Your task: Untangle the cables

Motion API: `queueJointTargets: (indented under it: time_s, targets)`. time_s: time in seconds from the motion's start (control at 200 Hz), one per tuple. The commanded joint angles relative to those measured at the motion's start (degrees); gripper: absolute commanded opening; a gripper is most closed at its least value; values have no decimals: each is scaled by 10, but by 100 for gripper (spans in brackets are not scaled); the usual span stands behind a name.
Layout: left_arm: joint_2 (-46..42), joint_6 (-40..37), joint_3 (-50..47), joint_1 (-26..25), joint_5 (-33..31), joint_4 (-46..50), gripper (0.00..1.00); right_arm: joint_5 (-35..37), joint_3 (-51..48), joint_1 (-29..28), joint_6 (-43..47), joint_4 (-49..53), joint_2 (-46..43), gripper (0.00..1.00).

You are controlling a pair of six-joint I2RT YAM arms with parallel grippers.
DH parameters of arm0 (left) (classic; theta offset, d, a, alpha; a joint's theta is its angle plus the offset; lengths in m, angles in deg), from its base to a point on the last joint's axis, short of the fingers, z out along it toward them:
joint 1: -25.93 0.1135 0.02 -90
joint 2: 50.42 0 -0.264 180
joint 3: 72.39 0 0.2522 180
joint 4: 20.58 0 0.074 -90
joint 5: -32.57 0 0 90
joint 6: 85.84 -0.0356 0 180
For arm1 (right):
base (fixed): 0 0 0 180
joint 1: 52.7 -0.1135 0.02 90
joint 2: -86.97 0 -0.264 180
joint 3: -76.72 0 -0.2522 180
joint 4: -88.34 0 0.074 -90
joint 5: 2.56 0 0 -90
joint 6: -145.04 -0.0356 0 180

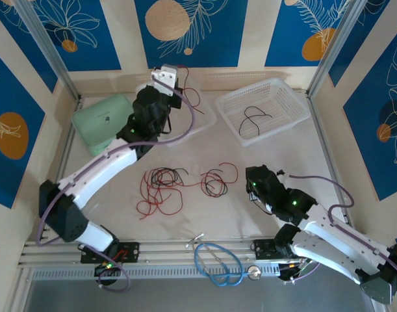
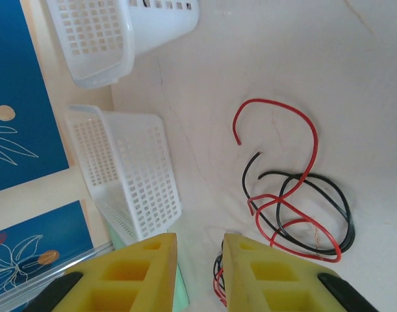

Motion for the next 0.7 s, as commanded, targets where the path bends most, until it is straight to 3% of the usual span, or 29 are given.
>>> queueJointTargets:
  time_s: [0.0, 0.205, 0.425, 0.525, 0.605, 0.695]
  targets:
    - [60, 34, 43, 31, 19, 21, 0, 1, -3, 9, 51, 60, -31, 26]
    - [195, 108, 96, 76, 42, 62, 0, 0, 5, 20, 128, 128, -92, 31]
    - [294, 215, 101, 96, 102, 100, 0, -3, 54, 32, 296, 178, -91, 41]
    - [318, 233, 113, 96, 123, 127, 26, -39, 73, 42, 386, 176, -66, 45]
    - [330, 238, 134, 96, 128, 169, 59, -83, 91, 52, 451, 173, -35, 47]
    - [335, 233, 173, 95, 110, 238, 78, -131, 113, 66, 500, 182, 18, 50]
